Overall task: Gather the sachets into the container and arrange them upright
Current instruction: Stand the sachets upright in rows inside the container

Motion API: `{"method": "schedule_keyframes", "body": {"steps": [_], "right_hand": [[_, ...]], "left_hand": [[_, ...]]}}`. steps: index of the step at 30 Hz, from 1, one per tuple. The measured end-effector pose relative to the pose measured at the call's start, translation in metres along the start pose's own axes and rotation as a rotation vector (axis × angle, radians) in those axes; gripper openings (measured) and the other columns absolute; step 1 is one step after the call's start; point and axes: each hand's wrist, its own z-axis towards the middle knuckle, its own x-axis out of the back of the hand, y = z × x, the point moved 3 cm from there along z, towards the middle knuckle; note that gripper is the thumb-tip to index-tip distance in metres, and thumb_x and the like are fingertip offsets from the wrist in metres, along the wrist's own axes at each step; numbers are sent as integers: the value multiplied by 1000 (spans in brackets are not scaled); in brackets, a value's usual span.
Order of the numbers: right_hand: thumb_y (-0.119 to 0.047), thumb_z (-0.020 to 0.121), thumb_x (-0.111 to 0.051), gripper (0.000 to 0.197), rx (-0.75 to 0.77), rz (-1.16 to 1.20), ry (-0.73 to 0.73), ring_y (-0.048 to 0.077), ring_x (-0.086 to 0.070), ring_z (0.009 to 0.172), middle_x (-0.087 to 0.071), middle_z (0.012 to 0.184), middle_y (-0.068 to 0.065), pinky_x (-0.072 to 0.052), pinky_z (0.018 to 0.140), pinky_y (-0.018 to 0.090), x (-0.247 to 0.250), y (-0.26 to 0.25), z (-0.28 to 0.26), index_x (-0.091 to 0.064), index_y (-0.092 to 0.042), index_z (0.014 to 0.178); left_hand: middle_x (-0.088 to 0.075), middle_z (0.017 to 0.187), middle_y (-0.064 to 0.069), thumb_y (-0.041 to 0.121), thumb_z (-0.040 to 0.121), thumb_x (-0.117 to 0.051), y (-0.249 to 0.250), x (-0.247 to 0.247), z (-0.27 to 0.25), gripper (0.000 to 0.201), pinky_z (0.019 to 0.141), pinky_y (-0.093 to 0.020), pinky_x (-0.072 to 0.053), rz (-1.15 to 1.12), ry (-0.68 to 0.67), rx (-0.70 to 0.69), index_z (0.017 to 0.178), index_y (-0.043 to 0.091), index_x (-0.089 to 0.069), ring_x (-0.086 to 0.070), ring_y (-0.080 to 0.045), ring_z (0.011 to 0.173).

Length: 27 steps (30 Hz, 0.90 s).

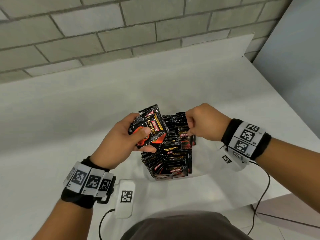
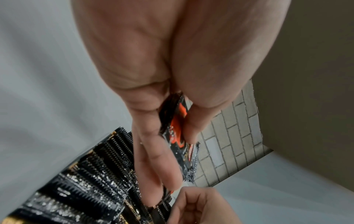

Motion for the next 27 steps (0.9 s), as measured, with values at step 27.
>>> {"method": "schedule_keyframes", "body": {"steps": [27], "right_hand": [[-6, 82, -80, 31, 0, 796, 173, 20, -75, 80, -78, 89, 4, -60, 69, 29, 35, -42, -33, -72, -21, 108]], "left_hand": [[-72, 120, -19, 17, 92, -58, 6, -23, -3, 37, 77, -39, -64, -269, -145, -1, 129, 11, -55, -73, -51, 87]]}}
